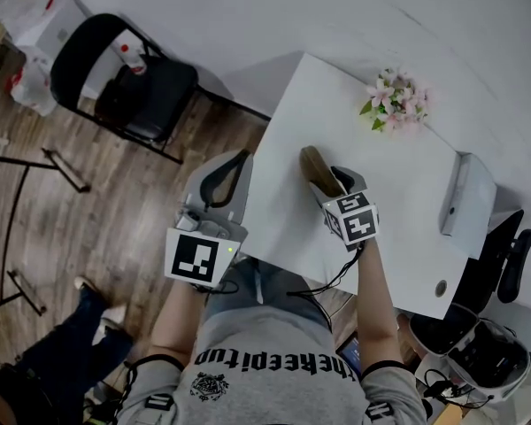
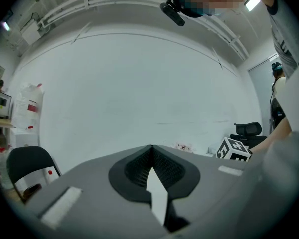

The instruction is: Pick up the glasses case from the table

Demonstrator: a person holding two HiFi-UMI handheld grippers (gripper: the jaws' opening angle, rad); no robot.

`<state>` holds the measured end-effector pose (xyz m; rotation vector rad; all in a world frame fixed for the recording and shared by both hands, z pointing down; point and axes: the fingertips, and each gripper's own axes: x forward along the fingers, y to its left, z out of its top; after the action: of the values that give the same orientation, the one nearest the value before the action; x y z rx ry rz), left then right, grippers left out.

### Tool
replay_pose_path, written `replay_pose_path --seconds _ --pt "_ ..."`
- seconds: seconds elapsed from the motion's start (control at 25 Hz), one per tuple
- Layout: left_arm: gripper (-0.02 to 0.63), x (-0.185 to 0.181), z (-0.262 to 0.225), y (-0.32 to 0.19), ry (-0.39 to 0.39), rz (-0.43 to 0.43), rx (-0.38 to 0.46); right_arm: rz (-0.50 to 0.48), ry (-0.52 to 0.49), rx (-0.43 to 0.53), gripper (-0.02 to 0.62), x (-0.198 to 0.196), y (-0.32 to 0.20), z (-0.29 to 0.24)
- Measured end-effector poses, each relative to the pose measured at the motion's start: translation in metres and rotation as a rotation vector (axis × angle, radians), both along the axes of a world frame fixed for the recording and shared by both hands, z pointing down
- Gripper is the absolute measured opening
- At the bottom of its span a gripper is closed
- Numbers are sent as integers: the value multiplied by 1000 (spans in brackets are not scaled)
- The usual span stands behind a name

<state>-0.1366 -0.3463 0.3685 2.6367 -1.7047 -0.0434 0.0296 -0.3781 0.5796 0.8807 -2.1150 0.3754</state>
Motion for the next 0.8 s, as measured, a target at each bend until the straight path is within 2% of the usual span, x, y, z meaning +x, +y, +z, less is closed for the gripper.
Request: replay_pose_path --seconds 0.48,0.68,0.8 --pt "20 -12 6 2 -8 -73 -15 -61 83 -52 255 -4 -3 25" --pt "20 -11 5 5 -12 -80 -14 -61 72 -52 245 -3 -1 23" --pt "20 -10 2 8 -12 -77 -6 -30 24 -23 244 -3 0 13"
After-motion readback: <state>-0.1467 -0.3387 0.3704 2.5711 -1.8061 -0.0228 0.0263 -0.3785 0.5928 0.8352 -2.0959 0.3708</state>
